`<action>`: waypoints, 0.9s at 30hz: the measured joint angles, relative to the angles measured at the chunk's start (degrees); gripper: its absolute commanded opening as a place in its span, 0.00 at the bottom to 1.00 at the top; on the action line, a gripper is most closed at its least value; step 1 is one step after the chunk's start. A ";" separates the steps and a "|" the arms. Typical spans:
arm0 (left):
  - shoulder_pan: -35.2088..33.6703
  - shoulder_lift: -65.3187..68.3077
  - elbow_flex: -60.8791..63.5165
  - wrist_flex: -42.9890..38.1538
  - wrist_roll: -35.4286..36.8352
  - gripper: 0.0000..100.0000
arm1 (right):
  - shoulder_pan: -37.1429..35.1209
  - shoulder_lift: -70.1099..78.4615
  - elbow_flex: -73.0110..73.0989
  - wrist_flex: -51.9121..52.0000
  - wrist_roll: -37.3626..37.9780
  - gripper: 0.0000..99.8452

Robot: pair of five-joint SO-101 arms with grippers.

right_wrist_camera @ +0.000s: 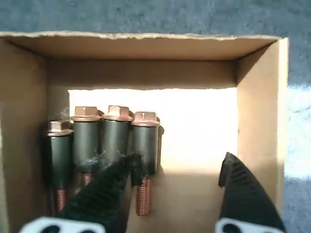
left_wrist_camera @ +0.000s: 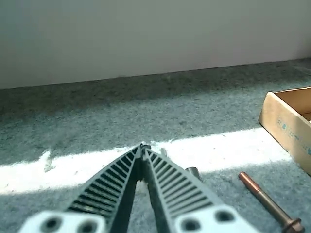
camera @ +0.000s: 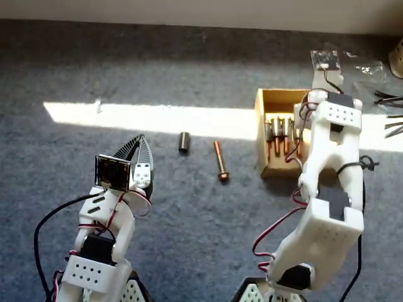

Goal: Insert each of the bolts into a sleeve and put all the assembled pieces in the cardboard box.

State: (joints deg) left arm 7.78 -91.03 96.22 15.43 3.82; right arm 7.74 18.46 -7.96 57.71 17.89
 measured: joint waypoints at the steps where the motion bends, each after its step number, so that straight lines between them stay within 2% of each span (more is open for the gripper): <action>1: 0.00 0.00 0.00 0.00 0.00 0.01 | -0.97 -2.11 0.00 1.23 0.00 0.23; 10: 0.00 0.00 0.00 0.00 0.00 0.01 | -11.08 -18.64 0.00 9.93 0.00 0.23; 19: -2.90 0.00 0.00 0.00 0.00 0.01 | -18.64 -22.95 0.00 21.27 0.00 0.23; 23: -3.08 0.00 0.00 0.00 0.00 0.01 | -22.42 -24.18 1.85 21.80 0.00 0.23; 27: -3.08 0.00 0.00 0.00 0.00 0.01 | -27.52 -27.34 9.76 19.52 0.00 0.23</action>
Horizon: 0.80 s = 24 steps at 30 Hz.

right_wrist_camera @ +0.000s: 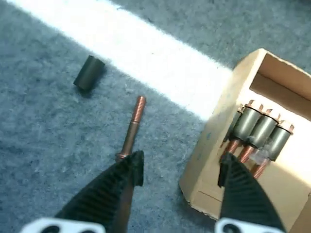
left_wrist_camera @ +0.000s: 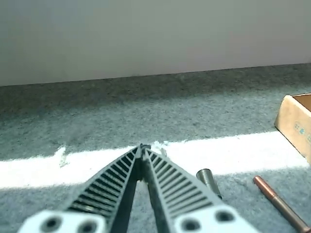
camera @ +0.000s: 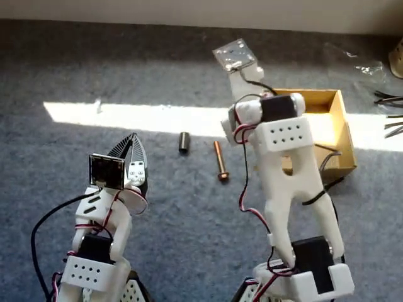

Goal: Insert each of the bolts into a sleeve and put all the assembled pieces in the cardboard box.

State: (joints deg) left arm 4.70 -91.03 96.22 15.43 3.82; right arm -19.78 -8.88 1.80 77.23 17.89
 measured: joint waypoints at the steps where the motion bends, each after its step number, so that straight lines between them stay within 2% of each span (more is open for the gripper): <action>1: 0.00 0.00 0.00 0.00 0.00 0.01 | -0.70 -1.41 2.55 -1.58 0.09 0.23; 10: -1.67 0.00 0.00 0.00 0.00 0.01 | -2.99 -17.49 26.64 -17.58 -0.53 0.23; 16: -1.67 0.00 0.00 0.00 0.00 0.01 | -4.22 -19.25 36.31 -28.75 -15.74 0.23; 24: -10.29 0.00 0.00 0.00 0.00 0.01 | -17.05 -17.05 35.16 -26.99 -16.62 0.23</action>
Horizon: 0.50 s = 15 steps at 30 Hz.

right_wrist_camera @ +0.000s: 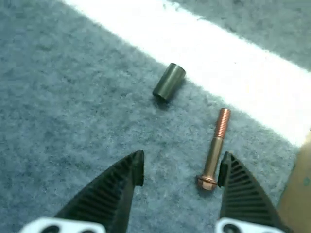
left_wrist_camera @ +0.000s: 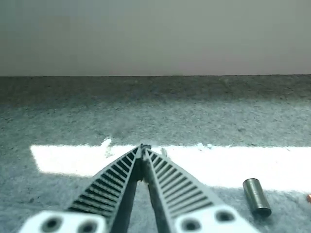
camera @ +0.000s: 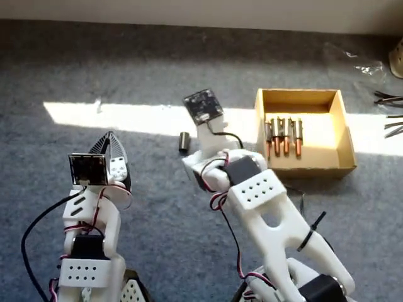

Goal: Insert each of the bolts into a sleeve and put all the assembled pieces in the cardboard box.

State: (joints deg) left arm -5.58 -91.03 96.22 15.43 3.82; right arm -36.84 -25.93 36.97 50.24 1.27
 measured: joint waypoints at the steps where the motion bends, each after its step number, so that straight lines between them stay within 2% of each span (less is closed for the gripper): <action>1: -0.88 0.00 0.00 0.00 0.00 0.01 | -0.88 1.76 -1.67 0.97 -0.09 0.23; 10: -10.90 0.00 0.00 0.00 0.00 0.01 | -1.58 20.13 -21.10 4.66 -5.19 0.23; 15: -13.45 0.00 0.00 0.00 0.00 0.01 | -1.76 27.96 -28.57 4.84 -8.70 0.23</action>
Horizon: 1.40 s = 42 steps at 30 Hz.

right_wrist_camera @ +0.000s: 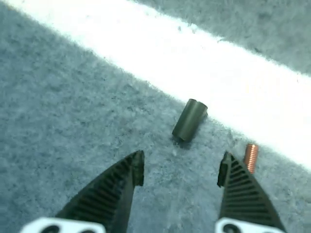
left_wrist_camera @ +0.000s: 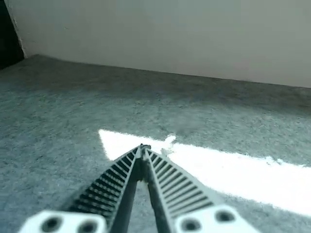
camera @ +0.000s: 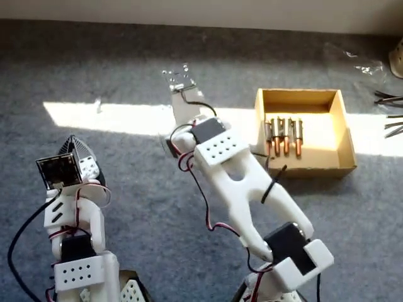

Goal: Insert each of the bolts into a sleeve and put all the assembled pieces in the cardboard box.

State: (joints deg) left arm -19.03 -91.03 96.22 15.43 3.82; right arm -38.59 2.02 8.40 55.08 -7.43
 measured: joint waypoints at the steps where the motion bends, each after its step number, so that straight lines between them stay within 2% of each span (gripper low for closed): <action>1: -0.26 0.00 0.00 0.00 0.00 0.01 | 0.00 1.58 -1.32 0.00 -0.26 0.23; 10: -0.62 0.00 0.00 0.00 0.00 0.01 | 0.00 16.88 -19.87 8.18 -0.79 0.23; 15: -2.20 0.00 0.00 0.00 0.00 0.01 | 0.00 25.93 -33.14 13.63 -5.89 0.23; 22: -2.20 0.00 0.09 0.00 0.00 0.01 | 0.00 36.13 -46.15 17.76 -7.82 0.23; 42: -2.20 0.00 0.09 0.00 0.00 0.01 | 0.44 46.15 -49.93 18.64 -12.48 0.23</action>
State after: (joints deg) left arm -21.23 -91.03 96.31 15.43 3.82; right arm -38.15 48.18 -41.54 73.71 -19.91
